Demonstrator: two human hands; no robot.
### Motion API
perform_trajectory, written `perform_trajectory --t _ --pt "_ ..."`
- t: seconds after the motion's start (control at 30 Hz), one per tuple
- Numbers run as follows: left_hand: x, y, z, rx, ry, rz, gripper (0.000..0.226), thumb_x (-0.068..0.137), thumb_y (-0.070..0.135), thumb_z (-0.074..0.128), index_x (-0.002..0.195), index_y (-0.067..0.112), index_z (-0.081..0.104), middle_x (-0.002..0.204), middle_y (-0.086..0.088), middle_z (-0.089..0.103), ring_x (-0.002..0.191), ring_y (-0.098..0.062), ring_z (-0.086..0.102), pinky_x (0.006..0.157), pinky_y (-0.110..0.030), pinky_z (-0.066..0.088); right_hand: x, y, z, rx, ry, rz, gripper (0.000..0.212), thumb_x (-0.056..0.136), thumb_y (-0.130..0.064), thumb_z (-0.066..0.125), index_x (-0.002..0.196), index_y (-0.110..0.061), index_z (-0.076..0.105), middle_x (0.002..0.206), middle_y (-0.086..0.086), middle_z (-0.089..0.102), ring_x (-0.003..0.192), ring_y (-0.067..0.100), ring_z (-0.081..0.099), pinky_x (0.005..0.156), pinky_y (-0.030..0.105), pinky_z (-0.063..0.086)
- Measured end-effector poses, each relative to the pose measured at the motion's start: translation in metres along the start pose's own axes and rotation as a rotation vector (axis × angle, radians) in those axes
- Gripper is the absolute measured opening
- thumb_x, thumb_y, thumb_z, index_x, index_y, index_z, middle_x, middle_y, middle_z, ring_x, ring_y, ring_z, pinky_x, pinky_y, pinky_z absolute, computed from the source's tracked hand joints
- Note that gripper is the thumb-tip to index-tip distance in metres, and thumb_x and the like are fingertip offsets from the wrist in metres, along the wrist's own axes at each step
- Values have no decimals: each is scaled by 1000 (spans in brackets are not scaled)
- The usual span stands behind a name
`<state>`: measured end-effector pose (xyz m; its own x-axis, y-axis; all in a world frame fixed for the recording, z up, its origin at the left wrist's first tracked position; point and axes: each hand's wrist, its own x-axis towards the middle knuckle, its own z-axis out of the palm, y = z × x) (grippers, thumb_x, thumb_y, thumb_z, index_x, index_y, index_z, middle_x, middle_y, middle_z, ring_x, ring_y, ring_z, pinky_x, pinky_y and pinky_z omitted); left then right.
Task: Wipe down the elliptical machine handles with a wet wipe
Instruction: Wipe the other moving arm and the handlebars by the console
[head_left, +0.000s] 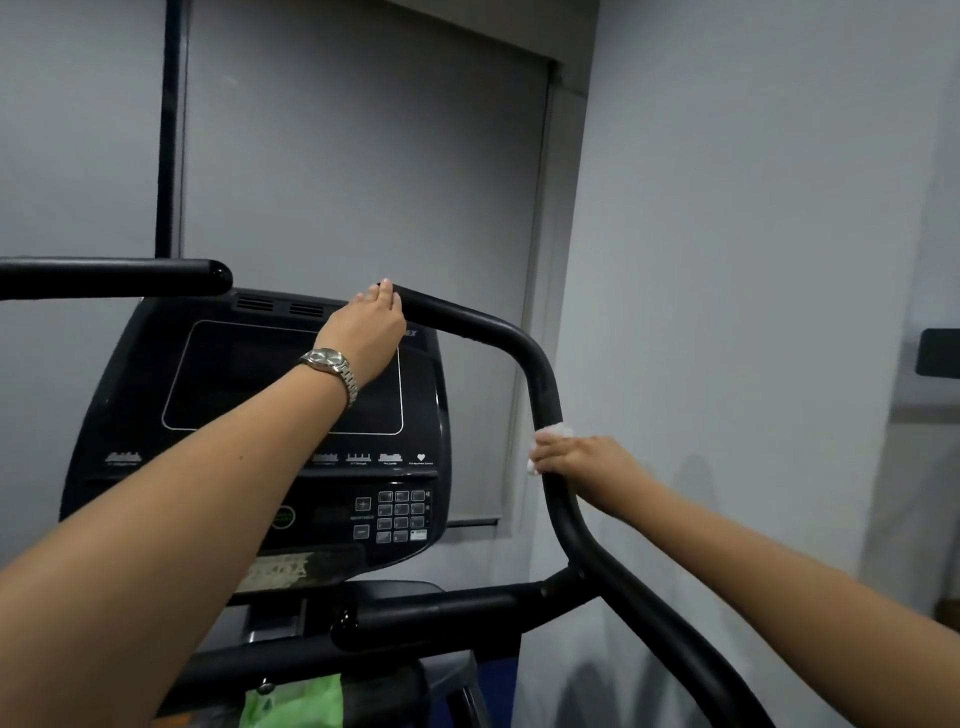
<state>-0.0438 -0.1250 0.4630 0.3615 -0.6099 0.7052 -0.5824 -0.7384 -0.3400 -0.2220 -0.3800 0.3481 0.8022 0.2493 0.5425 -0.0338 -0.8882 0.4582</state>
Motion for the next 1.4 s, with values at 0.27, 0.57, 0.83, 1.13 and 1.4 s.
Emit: perform_trajectory --t 0.27,0.57,0.83,1.13,1.4 --pt "1 1 -2 -22 -22 -21 51 97 -2 31 145 -8 16 153 -28 14 141 -34 23 115 -39 27 26 8 -3 -42 68 165 47 75 6 65 113 -21 66 132 -1 57 92 28 69 61 41 57" --pt "4 6 -3 -44 -51 -55 48 99 2 29 144 -11 17 151 -32 14 141 -37 23 113 -41 30 49 16 -18 -28 149 229 51 66 12 65 102 -23 69 121 -7 61 60 32 64 49 37 54" --pt "1 0 -3 -87 -64 -28 55 95 -6 29 147 -4 12 155 -23 8 144 -28 17 111 -34 30 30 -5 0 19 316 269 55 56 18 69 96 -20 70 107 -10 66 55 20 58 40 26 49" --pt "-1 1 -4 -76 -39 -31 56 95 -6 31 147 -3 12 155 -23 8 144 -28 18 107 -34 36 57 0 -3 119 356 459 47 76 10 55 113 -16 68 128 1 60 104 32 64 80 44 56" --pt "-2 7 -8 -49 -68 -52 52 98 0 29 146 -5 13 155 -25 9 144 -29 17 106 -37 38 77 5 -15 174 431 536 42 78 9 57 111 -15 69 113 8 68 62 36 64 60 34 54"
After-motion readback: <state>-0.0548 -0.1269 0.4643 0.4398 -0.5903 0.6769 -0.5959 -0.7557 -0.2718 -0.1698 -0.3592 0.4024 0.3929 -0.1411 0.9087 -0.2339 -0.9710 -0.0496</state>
